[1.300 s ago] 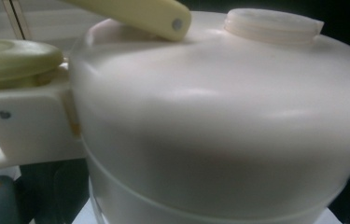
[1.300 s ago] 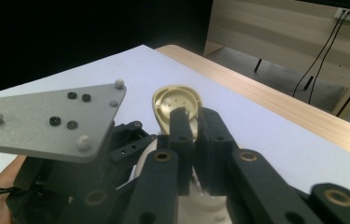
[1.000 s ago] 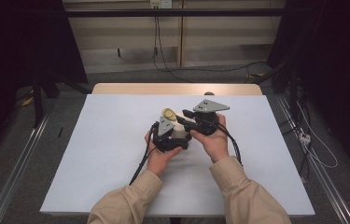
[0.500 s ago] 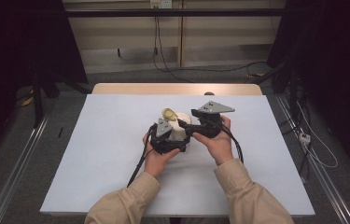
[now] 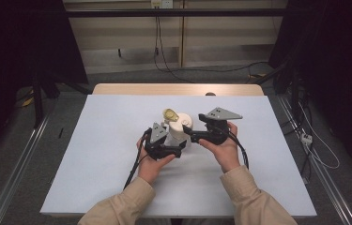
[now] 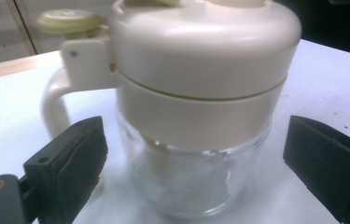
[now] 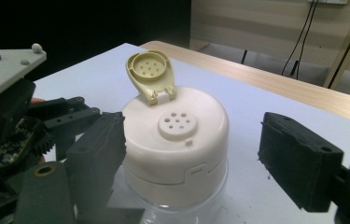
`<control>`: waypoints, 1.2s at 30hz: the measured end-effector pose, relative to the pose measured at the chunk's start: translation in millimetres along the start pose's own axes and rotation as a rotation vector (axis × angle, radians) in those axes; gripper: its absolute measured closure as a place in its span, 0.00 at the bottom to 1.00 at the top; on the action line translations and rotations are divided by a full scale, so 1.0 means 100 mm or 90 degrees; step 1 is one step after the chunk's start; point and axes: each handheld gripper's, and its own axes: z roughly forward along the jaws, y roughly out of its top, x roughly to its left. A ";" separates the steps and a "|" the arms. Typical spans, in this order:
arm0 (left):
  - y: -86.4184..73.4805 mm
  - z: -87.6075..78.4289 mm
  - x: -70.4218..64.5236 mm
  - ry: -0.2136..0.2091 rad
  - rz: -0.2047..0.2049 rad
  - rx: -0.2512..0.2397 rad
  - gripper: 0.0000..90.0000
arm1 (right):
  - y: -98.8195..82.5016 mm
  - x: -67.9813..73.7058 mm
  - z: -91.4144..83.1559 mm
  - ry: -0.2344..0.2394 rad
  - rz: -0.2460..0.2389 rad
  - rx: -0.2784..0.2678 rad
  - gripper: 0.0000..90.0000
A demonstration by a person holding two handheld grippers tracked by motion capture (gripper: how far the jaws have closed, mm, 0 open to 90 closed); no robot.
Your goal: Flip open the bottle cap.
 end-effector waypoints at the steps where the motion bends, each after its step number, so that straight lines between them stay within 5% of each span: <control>1: 0.00 -0.02 0.00 -0.001 0.001 0.001 0.06 | -0.01 0.00 -0.01 -0.001 -0.001 0.000 0.25; 9: 0.04 -0.23 0.05 -0.020 0.021 0.001 0.06 | -0.05 0.00 -0.13 0.000 -0.010 -0.006 0.22; 24: -0.07 -0.58 0.26 -0.036 -0.005 0.008 0.06 | -0.28 -0.02 -0.36 -0.005 -0.008 -0.010 0.20; 36: -0.16 -0.90 0.41 -0.037 0.001 0.009 0.07 | -0.55 -0.06 -0.52 -0.012 0.002 -0.004 0.19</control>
